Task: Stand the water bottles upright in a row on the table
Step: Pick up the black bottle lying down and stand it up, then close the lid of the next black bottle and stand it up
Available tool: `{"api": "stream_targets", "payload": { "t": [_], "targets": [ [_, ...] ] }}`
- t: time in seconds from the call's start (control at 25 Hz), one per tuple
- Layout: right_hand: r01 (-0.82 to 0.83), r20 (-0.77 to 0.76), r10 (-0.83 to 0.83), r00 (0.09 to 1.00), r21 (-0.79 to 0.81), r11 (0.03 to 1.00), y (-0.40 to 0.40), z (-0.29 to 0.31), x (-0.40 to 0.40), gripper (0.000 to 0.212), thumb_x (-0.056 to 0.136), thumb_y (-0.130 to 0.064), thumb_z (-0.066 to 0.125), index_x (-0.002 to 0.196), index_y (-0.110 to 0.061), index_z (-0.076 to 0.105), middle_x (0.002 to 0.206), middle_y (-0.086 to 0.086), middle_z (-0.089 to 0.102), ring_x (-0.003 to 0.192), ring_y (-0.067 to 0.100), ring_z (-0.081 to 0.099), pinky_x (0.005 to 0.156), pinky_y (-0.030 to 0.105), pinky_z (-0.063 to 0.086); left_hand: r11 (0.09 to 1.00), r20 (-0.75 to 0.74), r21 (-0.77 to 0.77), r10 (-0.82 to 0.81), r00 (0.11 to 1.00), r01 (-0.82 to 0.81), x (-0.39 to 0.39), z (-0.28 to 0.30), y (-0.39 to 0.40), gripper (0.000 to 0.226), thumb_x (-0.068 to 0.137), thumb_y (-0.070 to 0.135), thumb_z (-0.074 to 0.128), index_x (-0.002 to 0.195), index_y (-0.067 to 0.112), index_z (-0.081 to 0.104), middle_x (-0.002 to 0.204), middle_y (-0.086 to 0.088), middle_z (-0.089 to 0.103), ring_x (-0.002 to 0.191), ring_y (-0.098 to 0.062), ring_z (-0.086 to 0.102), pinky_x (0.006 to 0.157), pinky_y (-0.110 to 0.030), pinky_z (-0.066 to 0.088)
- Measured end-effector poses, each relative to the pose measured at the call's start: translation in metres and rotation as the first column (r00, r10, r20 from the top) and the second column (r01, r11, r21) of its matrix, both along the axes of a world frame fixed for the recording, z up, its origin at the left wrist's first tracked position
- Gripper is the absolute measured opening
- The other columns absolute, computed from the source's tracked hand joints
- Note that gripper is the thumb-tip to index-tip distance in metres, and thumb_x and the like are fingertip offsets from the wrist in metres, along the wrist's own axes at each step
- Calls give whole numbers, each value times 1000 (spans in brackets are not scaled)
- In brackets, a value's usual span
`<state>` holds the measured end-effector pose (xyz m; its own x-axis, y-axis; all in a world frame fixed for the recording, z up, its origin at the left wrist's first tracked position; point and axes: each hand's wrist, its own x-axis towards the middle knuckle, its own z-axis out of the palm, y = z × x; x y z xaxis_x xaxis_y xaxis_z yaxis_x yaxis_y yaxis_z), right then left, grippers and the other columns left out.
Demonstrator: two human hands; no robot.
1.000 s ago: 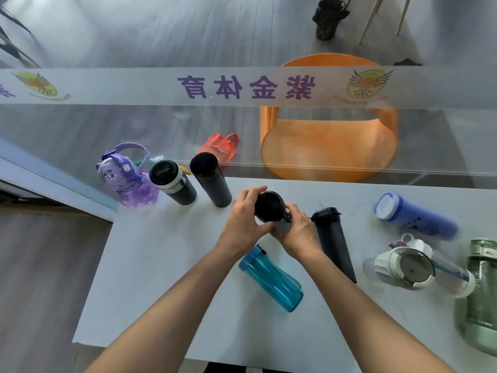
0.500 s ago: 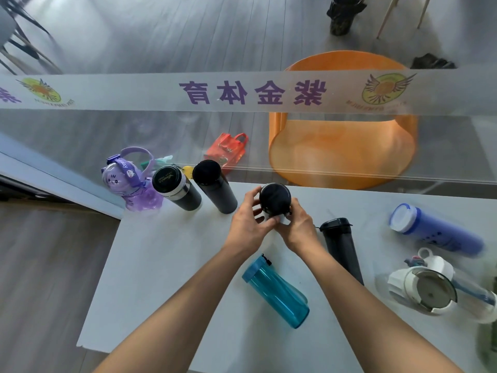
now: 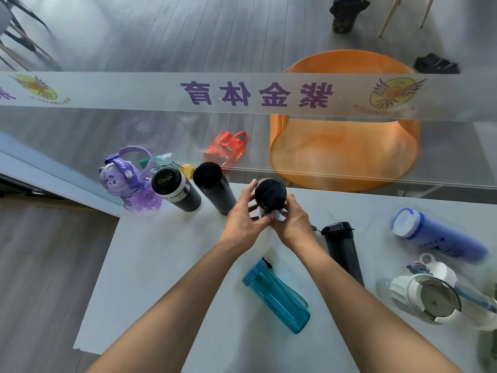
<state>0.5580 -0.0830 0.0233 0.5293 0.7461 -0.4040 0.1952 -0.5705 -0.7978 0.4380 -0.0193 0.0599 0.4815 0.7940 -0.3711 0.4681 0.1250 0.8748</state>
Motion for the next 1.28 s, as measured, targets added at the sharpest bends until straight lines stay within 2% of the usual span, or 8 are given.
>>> {"api": "stream_targets", "payload": {
  "t": [0.12, 0.28, 0.48, 0.6, 0.8, 0.96, 1.16, 1.28],
  "targets": [
    [3, -9, -3, 1000, -12, 1000, 1, 0, 0, 58, 81, -30, 77, 131, -23, 49, 123, 9, 65, 115, 29, 61, 85, 35, 48, 998, -35, -15, -58, 998, 58, -6, 0, 2, 96, 82, 16, 77, 150, 47, 17, 149, 6, 43, 132, -17, 48, 103, -39, 49],
    [17, 10, -16, 1000, -105, 994, -23, 3, -5, 82, 83, -34, 76, 150, -30, 29, 147, 8, 50, 132, 28, 51, 103, 47, 47, 998, -93, 19, -55, 994, 57, -26, 2, -9, 92, 86, 15, 71, 150, 49, 13, 148, 3, 41, 125, -18, 51, 95, -32, 51],
    [130, 8, -131, 991, -206, 970, -96, 9, -26, 58, 92, -28, 65, 144, -30, 40, 143, 3, 52, 128, 21, 53, 105, 42, 47, 991, -254, -42, -132, 958, 125, -60, -11, -45, 56, 93, 22, 62, 140, 40, 37, 138, 4, 49, 116, -13, 55, 97, -34, 53],
    [175, 53, -167, 985, -245, 953, -140, 13, -39, 52, 93, -28, 63, 142, -25, 46, 140, 5, 55, 126, 20, 54, 104, 34, 42, 972, -200, -105, -229, 953, 212, -74, -18, -72, 35, 96, 23, 56, 129, 34, 50, 128, 4, 56, 107, -11, 60, 85, -27, 57],
    [263, 158, -230, 960, -237, 935, -190, 18, -42, 47, 92, -25, 61, 137, -23, 52, 134, 7, 59, 124, 22, 55, 101, 30, 41, 931, -156, -130, -359, 920, 342, -64, -23, -109, 27, 97, 18, 52, 120, 32, 55, 119, 4, 60, 101, -10, 62, 84, -24, 55],
    [284, 207, -246, 947, -182, 941, -198, 19, -14, 45, 93, -25, 59, 137, -20, 52, 131, 10, 59, 121, 25, 56, 103, 33, 42, 915, -179, -120, -403, 898, 386, -32, -21, -126, 28, 97, 20, 51, 123, 32, 55, 115, 11, 60, 96, -3, 61, 67, -14, 46],
    [149, 184, -97, 978, -295, 944, -181, 5, 26, 61, 99, -31, 48, 155, -15, 27, 154, 13, 38, 139, 30, 40, 116, 38, 30, 955, -167, -198, -256, 952, 222, 33, -41, -137, 42, 96, 24, 52, 138, 29, 45, 128, 5, 59, 109, -14, 61, 89, -30, 54],
    [53, 177, 17, 984, -380, 923, -169, -8, 44, 70, 100, -36, 41, 158, -11, 10, 163, 15, 23, 146, 32, 29, 119, 40, 23, 955, -180, -291, -119, 976, 63, 70, -60, -140, 55, 92, 27, 52, 145, 25, 38, 140, -1, 52, 121, -20, 55, 103, -44, 49]
  ]
}}
